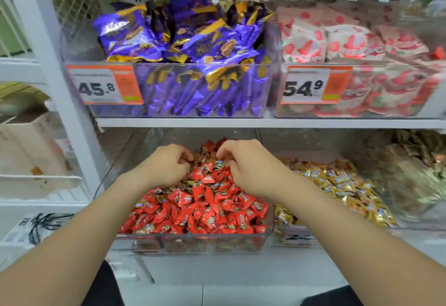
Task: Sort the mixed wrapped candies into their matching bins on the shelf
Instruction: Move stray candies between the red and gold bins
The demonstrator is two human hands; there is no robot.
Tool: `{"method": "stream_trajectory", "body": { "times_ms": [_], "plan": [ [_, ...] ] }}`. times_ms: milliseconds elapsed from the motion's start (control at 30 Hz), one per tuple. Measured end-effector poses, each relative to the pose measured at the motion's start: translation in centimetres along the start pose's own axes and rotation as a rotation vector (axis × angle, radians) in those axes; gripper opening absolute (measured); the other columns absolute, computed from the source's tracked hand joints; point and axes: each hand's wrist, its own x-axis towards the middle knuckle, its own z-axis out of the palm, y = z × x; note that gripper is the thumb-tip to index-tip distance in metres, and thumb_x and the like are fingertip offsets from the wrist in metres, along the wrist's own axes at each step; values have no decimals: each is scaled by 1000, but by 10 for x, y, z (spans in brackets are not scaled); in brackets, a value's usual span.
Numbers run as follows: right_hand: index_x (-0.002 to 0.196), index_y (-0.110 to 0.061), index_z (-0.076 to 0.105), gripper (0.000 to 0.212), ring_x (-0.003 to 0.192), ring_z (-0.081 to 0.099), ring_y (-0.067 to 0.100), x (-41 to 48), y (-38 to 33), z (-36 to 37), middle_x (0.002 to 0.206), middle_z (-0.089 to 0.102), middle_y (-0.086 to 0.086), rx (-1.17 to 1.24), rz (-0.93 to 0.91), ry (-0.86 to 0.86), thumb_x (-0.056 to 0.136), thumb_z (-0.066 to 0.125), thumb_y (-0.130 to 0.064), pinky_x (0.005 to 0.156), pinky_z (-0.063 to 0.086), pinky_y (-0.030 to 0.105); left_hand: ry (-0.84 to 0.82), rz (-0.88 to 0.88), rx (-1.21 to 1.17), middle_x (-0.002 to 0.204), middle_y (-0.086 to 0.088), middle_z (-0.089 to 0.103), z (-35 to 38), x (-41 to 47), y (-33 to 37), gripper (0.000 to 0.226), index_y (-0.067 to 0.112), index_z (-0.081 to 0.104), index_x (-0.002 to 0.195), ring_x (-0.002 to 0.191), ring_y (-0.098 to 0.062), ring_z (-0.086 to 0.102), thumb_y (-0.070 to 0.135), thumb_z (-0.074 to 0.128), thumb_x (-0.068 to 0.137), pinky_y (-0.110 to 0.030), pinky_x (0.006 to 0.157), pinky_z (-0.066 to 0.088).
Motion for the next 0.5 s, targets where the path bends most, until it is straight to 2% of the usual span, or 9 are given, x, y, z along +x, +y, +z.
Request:
{"method": "stream_trajectory", "body": {
  "times_ms": [67, 167, 267, 367, 433, 500],
  "plan": [
    [129, -21, 67, 45, 118, 62, 26, 19, 1, 9, 121, 71, 5, -33, -12, -17, 91, 55, 0, 103, 50, 38, -82, 5, 81, 120, -9, 71, 5, 5, -14, 36, 14, 69, 129, 117, -30, 65, 12, 56, 96, -30, 96, 48],
    [134, -18, 65, 49, 122, 62, 30, 41, -4, 18, 126, 71, 9, -101, -10, -64, 91, 56, 1, 104, 50, 43, -105, 58, 87, 139, -17, 63, 15, 15, -30, 49, 13, 61, 141, 132, -35, 55, 5, 50, 94, -37, 109, 45],
    [139, -21, 61, 51, 123, 61, 34, 52, -10, 29, 128, 68, 12, -160, -4, -189, 90, 60, -6, 102, 52, 45, -176, 99, 57, 141, -12, 62, 23, 21, -36, 57, 16, 53, 147, 131, -31, 57, 5, 56, 92, -35, 105, 47],
    [125, -21, 64, 42, 112, 64, 37, 59, -16, 37, 116, 69, 12, -263, -10, -305, 85, 61, -8, 93, 56, 47, -206, 113, -4, 130, -2, 66, 24, 28, -43, 51, 21, 54, 145, 121, -23, 63, 19, 65, 95, -30, 95, 49],
    [123, -21, 67, 41, 111, 64, 32, 65, -18, 37, 110, 69, 8, -250, -23, -304, 85, 63, -6, 92, 55, 40, -265, 117, -46, 125, 5, 69, 22, 31, -46, 47, 23, 60, 141, 112, -16, 65, 26, 70, 96, -27, 91, 47],
    [131, -21, 66, 45, 114, 60, 28, 67, -20, 34, 110, 66, 5, -235, -9, -303, 89, 63, -5, 89, 49, 31, -266, 94, -60, 118, 7, 70, 20, 31, -46, 42, 26, 67, 132, 104, -13, 64, 32, 77, 92, -27, 90, 48]
  ]
}}
